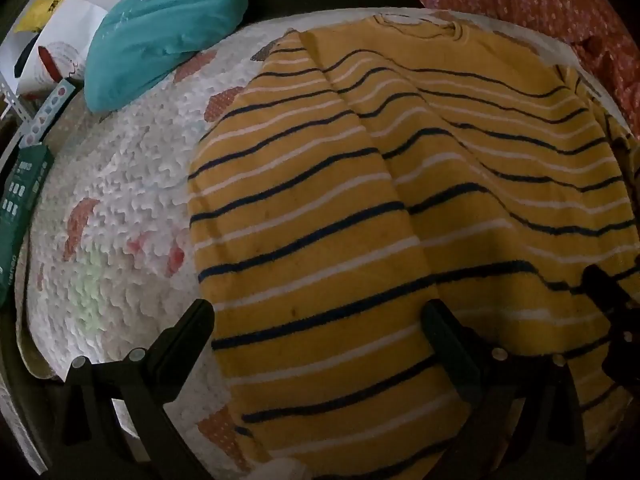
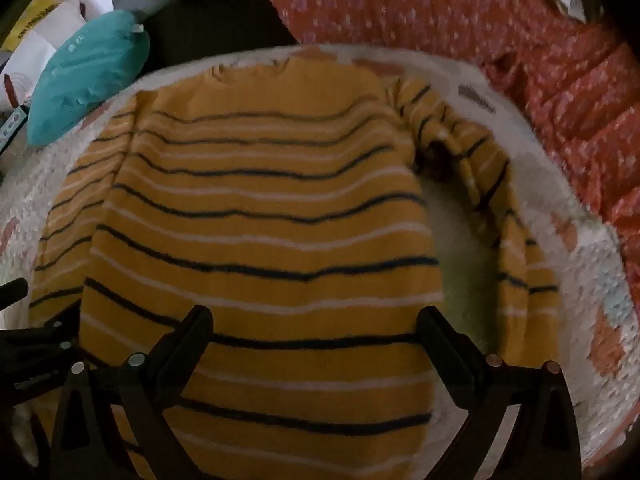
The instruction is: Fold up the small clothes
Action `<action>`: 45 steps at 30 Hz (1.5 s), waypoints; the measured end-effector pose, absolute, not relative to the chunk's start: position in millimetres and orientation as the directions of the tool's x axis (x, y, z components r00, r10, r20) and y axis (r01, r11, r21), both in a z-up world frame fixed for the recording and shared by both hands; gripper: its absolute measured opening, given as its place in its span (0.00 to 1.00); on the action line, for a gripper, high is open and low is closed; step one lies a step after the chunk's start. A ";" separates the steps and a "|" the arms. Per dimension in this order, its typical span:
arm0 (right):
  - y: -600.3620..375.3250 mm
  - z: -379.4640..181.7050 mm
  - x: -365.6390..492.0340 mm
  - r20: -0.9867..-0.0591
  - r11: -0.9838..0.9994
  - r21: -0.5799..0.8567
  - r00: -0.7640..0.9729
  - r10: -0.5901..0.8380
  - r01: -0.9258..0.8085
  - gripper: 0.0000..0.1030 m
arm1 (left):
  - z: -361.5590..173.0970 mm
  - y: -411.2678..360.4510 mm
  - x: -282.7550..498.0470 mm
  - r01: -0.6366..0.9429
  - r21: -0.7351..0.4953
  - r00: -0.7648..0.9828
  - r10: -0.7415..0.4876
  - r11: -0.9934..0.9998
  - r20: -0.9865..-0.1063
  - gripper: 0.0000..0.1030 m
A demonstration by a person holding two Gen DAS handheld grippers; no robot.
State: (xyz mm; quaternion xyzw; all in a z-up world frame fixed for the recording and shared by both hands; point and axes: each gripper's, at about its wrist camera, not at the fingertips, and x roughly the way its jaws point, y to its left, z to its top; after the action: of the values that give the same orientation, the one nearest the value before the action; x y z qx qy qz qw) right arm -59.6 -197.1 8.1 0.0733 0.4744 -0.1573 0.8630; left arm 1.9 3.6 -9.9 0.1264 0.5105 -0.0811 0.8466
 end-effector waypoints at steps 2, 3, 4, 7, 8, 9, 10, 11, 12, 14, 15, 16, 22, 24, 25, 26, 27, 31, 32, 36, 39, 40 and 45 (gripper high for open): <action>-198.7 3.0 -58.9 -0.849 0.939 -0.021 0.489 -0.199 0.344 1.00 | -10.8 12.0 2.0 0.254 0.092 0.451 -0.034 0.963 -0.892 1.00; -198.1 1.2 -57.3 -0.851 0.938 -0.024 0.484 -0.201 0.347 1.00 | -11.6 17.8 2.2 0.243 0.064 0.438 -0.050 0.968 -0.898 1.00; -197.8 -0.6 -56.1 -0.854 0.937 -0.028 0.479 -0.203 0.348 1.00 | -13.9 17.4 3.1 0.222 0.045 0.422 -0.055 0.974 -0.905 1.00; -200.3 -2.4 -52.6 -0.864 0.934 -0.021 0.463 -0.197 0.358 1.00 | -17.6 27.5 4.4 0.182 -0.016 0.382 -0.085 0.983 -0.920 1.00; -201.2 -2.6 -52.0 -0.867 0.931 -0.015 0.460 -0.194 0.364 1.00 | -19.3 30.2 4.5 0.177 -0.033 0.378 -0.099 0.984 -0.920 1.00; -202.5 -2.8 -51.8 -0.869 0.929 -0.010 0.457 -0.191 0.371 1.00 | -20.3 32.5 4.4 0.177 -0.046 0.376 -0.111 0.983 -0.920 1.00; -204.8 -3.0 -52.8 -0.872 0.926 -0.002 0.453 -0.187 0.378 1.00 | -20.8 33.9 4.4 0.181 -0.053 0.377 -0.119 0.982 -0.919 1.00; -206.4 -2.7 -52.6 -0.875 0.923 0.007 0.449 -0.181 0.385 1.00 | -21.1 34.2 5.0 0.185 -0.057 0.377 -0.124 0.981 -0.918 1.00; -208.1 -2.7 -53.6 -0.877 0.920 0.018 0.448 -0.173 0.390 1.00 | -21.3 35.2 5.6 0.189 -0.060 0.377 -0.129 0.980 -0.917 1.00; -210.8 -3.8 -54.7 -0.881 0.919 0.034 0.446 -0.158 0.392 1.00 | -22.8 36.9 5.1 0.189 -0.074 0.375 -0.142 0.979 -0.916 1.00; -211.5 -3.9 -54.9 -0.882 0.919 0.039 0.446 -0.153 0.393 1.00 | -24.0 39.4 4.5 0.186 -0.085 0.372 -0.150 0.979 -0.916 1.00; -211.8 -4.6 -55.5 -0.882 0.919 0.041 0.447 -0.150 0.391 1.00 | -24.0 39.7 4.7 0.184 -0.090 0.368 -0.153 0.979 -0.917 1.00; -206.2 -7.2 -56.3 -0.871 0.931 -0.006 0.455 -0.184 0.364 1.00 | -19.5 36.3 16.5 0.173 -0.080 0.287 -0.128 0.982 -0.949 1.00; -204.8 -7.4 -58.8 -0.858 0.936 -0.015 0.476 -0.194 0.353 1.00 | -15.8 32.3 21.9 0.165 -0.047 0.266 -0.091 0.985 -0.960 1.00; -204.0 -7.6 -60.4 -0.849 0.938 -0.020 0.489 -0.198 0.346 1.00 | -12.0 28.9 22.9 0.166 -0.017 0.271 -0.062 0.986 -0.961 0.99; -203.6 -7.7 -61.5 -0.844 0.940 -0.021 0.498 -0.200 0.341 1.00 | -7.3 26.0 22.2 0.171 0.011 0.286 -0.039 0.985 -0.958 0.93; -203.1 -7.3 -62.0 -0.838 0.941 -0.023 0.506 -0.202 0.336 1.00 | -1.2 22.9 20.9 0.185 0.041 0.303 -0.017 0.982 -0.953 0.88; -203.1 -6.7 -61.4 -0.836 0.943 -0.022 0.512 -0.198 0.331 1.00 | 27.5 25.4 11.3 0.201 0.123 0.364 0.042 0.972 -0.931 0.80; -203.3 -6.3 -61.8 -0.835 0.944 -0.020 0.514 -0.196 0.328 1.00 | 35.0 29.1 7.3 0.199 0.128 0.381 0.044 0.972 -0.923 0.80; -204.2 -1.7 -71.1 -0.834 0.949 -0.026 0.516 -0.193 0.314 0.99 | 62.6 46.1 -9.2 0.196 0.175 0.445 0.071 0.965 -0.893 0.80; -209.2 5.8 -86.7 -0.821 0.935 -0.031 0.525 -0.225 0.352 0.98 | 78.7 66.0 -30.0 0.211 0.220 0.487 0.093 0.952 -0.868 0.80; -209.8 8.3 -90.7 -0.815 0.930 -0.038 0.527 -0.241 0.366 0.98 | 83.6 74.0 -34.0 0.201 0.223 0.501 0.095 0.954 -0.860 0.80; -199.5 26.2 -113.4 -0.783 0.923 -0.075 0.551 -0.288 0.377 0.90 | 82.8 134.4 -39.5 0.070 0.048 0.463 0.011 0.996 -0.886 0.80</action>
State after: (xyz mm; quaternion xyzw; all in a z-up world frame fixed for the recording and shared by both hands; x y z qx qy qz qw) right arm -113.4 -199.4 26.2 0.0510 0.4345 -0.1892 0.8791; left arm -39.5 134.4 82.8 0.0388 0.5177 -0.0173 0.8545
